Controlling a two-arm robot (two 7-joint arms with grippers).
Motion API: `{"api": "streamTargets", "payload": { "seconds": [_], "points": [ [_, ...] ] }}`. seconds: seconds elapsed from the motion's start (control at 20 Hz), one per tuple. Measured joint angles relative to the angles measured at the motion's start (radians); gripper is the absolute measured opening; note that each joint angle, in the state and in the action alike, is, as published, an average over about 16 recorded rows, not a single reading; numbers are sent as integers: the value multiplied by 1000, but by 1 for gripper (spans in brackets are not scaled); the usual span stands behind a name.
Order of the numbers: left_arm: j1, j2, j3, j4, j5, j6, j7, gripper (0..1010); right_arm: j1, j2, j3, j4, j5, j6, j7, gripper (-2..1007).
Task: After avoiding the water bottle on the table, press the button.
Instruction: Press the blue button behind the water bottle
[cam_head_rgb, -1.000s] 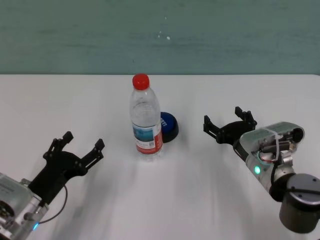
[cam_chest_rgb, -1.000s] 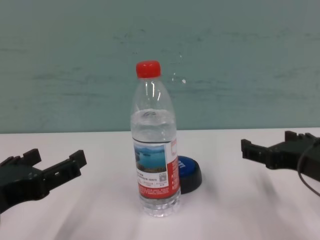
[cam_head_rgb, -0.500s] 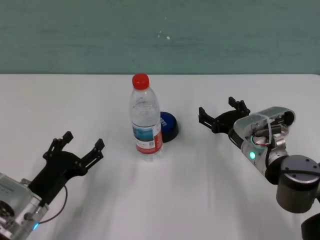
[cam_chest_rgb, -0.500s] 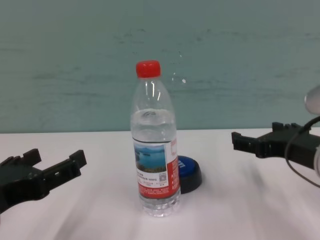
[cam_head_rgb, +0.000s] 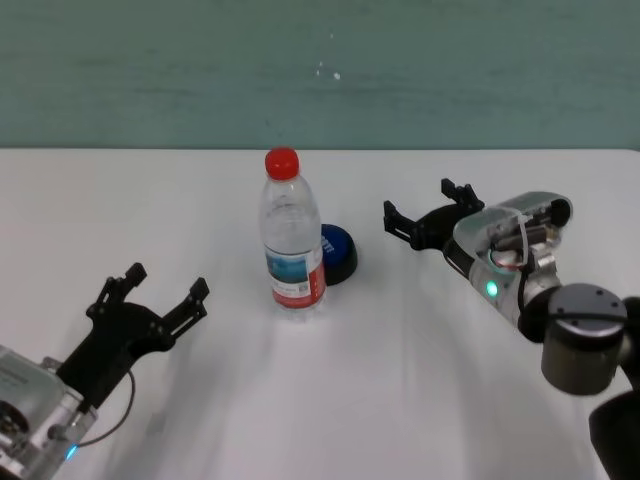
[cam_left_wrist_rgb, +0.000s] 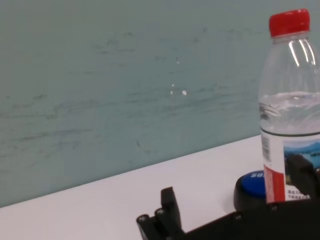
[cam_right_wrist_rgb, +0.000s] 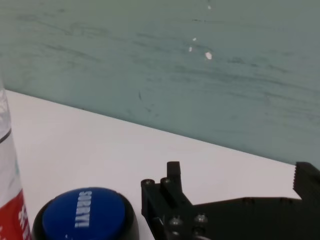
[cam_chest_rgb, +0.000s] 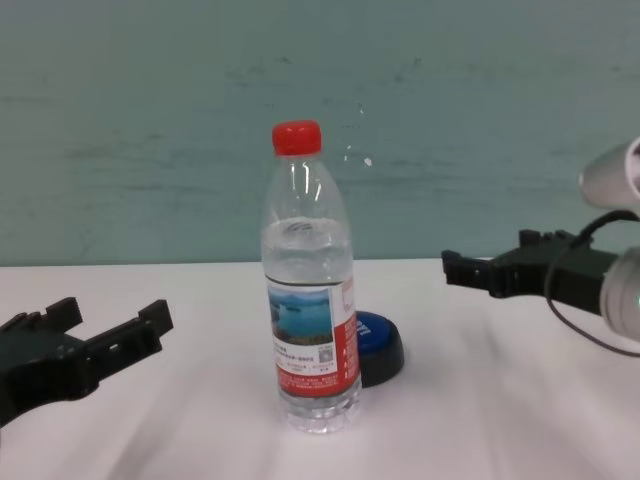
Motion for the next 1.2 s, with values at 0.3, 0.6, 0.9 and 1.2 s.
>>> {"api": "streamTargets", "payload": {
  "seconds": [0.3,0.6,0.9,1.2],
  "points": [
    [0,0,0,0,0,0,0,1010,62,-4,-22,57,-1,-8,25,1004],
    [0,0,0,0,0,0,0,1010,122,-11,-46,128,4,-25,49,1004],
    [0,0,0,0,0,0,0,1010,174,-23,-68,205,16,-46,71,1004],
    [0,0,0,0,0,0,0,1010,217,-35,-89,277,29,-64,90,1004]
  ]
}}
